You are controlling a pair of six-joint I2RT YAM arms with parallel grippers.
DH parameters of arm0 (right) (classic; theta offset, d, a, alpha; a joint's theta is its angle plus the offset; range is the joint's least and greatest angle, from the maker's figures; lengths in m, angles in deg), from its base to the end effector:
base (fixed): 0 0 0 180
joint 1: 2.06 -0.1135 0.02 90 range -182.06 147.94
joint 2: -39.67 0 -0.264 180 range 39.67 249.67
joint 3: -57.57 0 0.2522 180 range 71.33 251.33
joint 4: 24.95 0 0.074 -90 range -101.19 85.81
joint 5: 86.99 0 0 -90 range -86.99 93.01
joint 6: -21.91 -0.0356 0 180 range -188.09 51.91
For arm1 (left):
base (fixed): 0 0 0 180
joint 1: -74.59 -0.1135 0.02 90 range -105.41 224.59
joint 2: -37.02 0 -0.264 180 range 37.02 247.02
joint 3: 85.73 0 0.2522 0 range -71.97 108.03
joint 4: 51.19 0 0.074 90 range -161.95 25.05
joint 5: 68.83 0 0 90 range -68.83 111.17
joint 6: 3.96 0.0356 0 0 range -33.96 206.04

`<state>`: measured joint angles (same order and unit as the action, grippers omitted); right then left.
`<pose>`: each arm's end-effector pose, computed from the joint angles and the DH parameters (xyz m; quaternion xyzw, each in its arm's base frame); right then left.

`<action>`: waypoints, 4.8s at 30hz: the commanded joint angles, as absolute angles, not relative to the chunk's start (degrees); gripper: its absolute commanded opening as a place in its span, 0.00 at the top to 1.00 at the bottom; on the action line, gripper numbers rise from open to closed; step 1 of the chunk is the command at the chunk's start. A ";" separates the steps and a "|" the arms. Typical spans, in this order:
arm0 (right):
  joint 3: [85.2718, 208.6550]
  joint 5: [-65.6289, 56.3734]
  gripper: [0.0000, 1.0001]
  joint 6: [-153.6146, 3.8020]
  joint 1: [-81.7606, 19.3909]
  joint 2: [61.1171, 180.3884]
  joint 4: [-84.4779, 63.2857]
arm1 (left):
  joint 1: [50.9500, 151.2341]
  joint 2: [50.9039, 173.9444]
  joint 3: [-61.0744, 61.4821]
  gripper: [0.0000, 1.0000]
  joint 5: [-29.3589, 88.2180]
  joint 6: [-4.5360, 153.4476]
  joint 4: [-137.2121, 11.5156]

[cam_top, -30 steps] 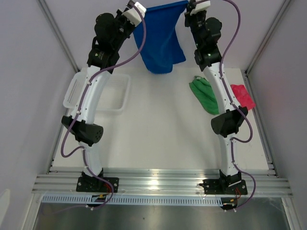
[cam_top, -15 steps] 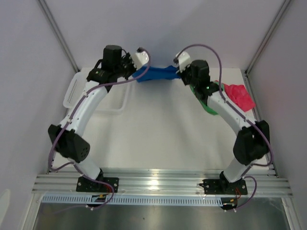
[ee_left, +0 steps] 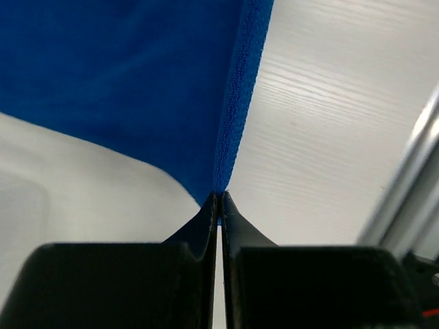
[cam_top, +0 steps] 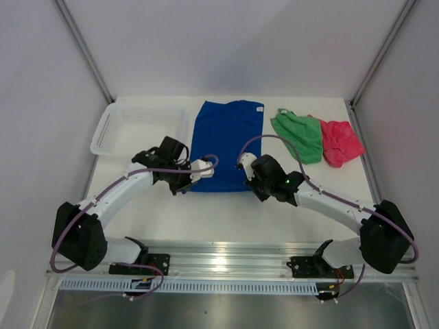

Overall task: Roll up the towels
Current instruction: Flatten the towel

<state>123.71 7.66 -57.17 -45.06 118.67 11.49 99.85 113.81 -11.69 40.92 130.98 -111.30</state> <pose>0.2118 0.1936 0.2335 -0.4121 0.8414 0.0595 0.3445 0.2306 -0.1221 0.2627 0.5836 0.7604 -0.1248 0.2562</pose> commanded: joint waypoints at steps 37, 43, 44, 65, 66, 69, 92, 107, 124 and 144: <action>123.87 0.55 0.15 -87.70 -54.80 102.87 30.29 | 114.23 101.62 -27.85 0.34 48.68 128.84 -120.40; 128.11 -2.16 0.71 -90.05 -35.04 107.51 16.46 | 106.32 110.20 -13.88 0.64 42.05 118.04 -115.23; 128.45 -2.78 0.93 -91.72 -31.45 111.70 14.41 | 106.32 112.75 -11.17 0.67 39.56 116.90 -114.53; 145.86 2.75 1.00 -93.05 -23.68 151.99 11.83 | 109.83 134.66 -13.43 0.59 29.60 114.07 -108.02; 146.38 2.92 1.00 -93.05 -23.33 152.61 12.53 | 110.01 134.75 -13.34 0.58 30.39 114.16 -108.28; 148.32 3.01 1.00 -92.79 -22.80 154.80 13.85 | 110.63 135.02 -12.81 0.56 32.24 114.34 -108.81; 131.20 4.87 0.56 -94.80 -28.95 127.31 33.71 | 100.35 128.86 3.00 0.50 35.50 100.81 -109.78; 112.03 -8.15 0.55 -102.90 -32.82 119.56 25.65 | 99.20 130.01 -0.15 0.51 31.19 100.36 -108.99; 110.97 -8.67 1.00 -102.11 -34.83 120.45 25.36 | 99.20 129.74 -5.43 0.50 31.28 101.42 -108.99; 112.02 -8.24 1.00 -101.49 -33.89 115.88 38.81 | 99.29 129.48 -9.12 0.50 31.36 104.93 -109.34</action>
